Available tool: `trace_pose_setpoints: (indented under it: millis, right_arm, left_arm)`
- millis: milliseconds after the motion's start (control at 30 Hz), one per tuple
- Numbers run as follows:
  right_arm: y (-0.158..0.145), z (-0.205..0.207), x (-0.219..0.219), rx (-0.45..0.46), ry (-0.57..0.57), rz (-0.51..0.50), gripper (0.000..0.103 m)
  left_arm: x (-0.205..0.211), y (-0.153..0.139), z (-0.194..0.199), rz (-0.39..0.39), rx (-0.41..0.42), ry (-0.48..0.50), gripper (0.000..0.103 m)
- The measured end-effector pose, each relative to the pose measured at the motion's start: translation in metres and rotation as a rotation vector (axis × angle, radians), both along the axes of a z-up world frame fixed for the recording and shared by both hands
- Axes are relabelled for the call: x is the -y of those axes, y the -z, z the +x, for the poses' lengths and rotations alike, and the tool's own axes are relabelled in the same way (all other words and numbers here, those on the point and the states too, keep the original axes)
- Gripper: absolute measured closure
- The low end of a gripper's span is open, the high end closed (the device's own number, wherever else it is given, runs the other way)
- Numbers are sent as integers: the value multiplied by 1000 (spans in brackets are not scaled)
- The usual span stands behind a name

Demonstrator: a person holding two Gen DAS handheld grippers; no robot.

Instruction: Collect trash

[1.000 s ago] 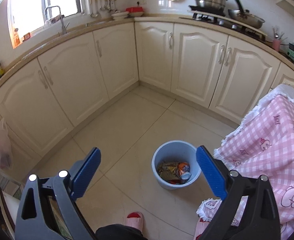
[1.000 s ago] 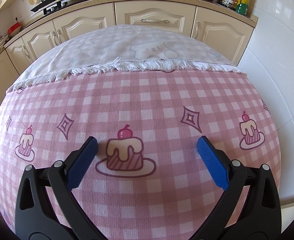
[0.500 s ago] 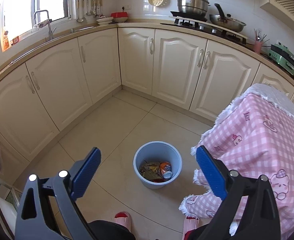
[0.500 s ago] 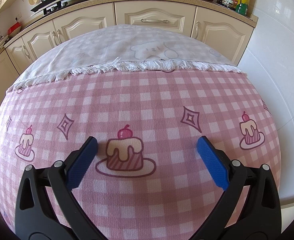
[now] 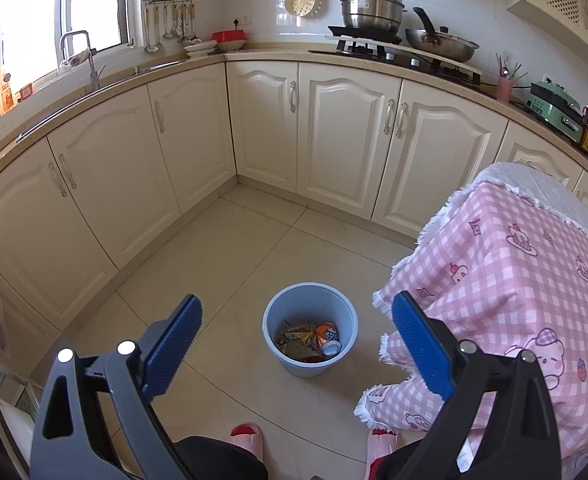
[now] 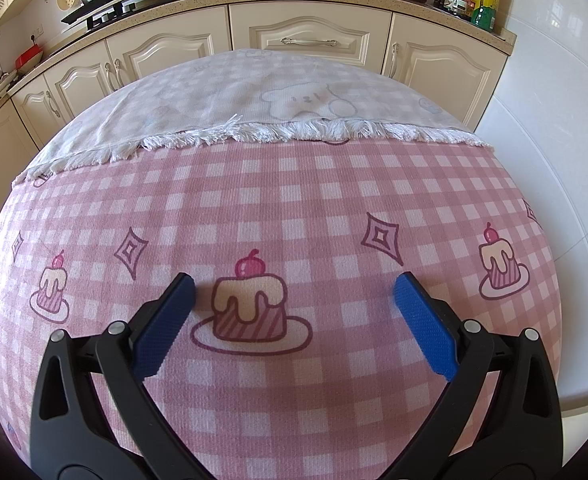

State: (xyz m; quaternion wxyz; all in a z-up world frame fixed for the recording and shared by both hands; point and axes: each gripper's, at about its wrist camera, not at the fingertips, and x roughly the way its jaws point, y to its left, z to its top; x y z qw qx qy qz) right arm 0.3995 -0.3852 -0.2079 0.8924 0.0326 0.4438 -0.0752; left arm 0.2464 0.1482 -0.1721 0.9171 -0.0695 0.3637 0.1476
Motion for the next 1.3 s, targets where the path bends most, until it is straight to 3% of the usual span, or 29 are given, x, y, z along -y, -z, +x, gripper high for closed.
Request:
trace_pose_setpoints:
  millis: [1300]
  right_arm:
    - [0,1,-1,0,0,0,6]
  left_arm:
    - [37,-30,-15,35,46,72,9]
